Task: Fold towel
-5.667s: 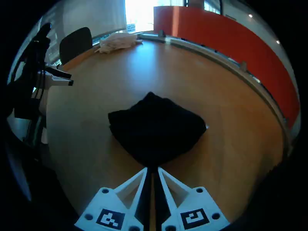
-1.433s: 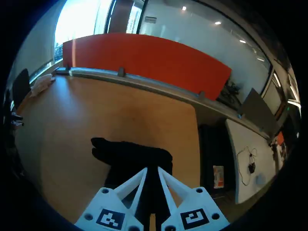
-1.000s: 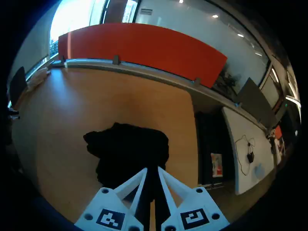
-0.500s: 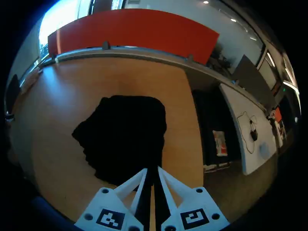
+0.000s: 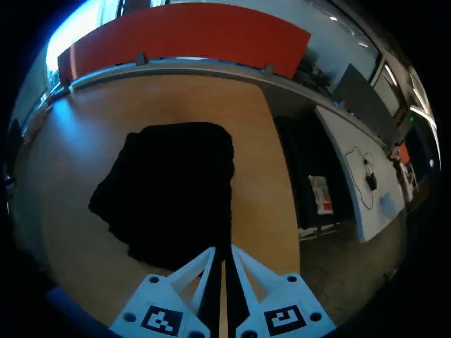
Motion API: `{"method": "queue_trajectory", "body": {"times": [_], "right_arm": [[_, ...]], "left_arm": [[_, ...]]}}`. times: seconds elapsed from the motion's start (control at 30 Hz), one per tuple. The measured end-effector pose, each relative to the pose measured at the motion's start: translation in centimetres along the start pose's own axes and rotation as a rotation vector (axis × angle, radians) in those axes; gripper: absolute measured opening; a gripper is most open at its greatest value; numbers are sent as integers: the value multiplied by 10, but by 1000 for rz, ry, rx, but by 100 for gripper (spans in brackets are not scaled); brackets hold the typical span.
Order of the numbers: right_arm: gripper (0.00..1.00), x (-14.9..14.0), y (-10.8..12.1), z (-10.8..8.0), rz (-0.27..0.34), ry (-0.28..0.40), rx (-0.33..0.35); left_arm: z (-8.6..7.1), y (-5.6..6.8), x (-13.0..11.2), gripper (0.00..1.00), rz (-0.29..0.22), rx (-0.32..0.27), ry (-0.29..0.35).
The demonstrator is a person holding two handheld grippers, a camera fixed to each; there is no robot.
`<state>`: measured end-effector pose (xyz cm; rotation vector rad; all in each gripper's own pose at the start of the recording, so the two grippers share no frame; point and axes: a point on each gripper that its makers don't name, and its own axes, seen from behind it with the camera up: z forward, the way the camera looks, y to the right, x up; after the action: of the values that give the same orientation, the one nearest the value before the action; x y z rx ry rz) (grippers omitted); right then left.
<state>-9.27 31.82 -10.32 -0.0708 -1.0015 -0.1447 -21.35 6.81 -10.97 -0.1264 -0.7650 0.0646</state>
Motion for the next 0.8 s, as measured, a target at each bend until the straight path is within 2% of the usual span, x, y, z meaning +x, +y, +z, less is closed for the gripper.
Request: {"method": "queue_trajectory", "body": {"times": [0.17, 0.67, 0.8], "right_arm": [[4, -1, -1, 2, -2, -7, -2], [7, -6, 0, 3, 45, 6, -20], [12, -8, 0, 3, 51, 8, -24]], "left_arm": [[0, -1, 0, 93, -3, 2, 0], [2, 0, 1, 93, -6, -2, -1], [2, -1, 2, 93, -3, -3, 0]]}}
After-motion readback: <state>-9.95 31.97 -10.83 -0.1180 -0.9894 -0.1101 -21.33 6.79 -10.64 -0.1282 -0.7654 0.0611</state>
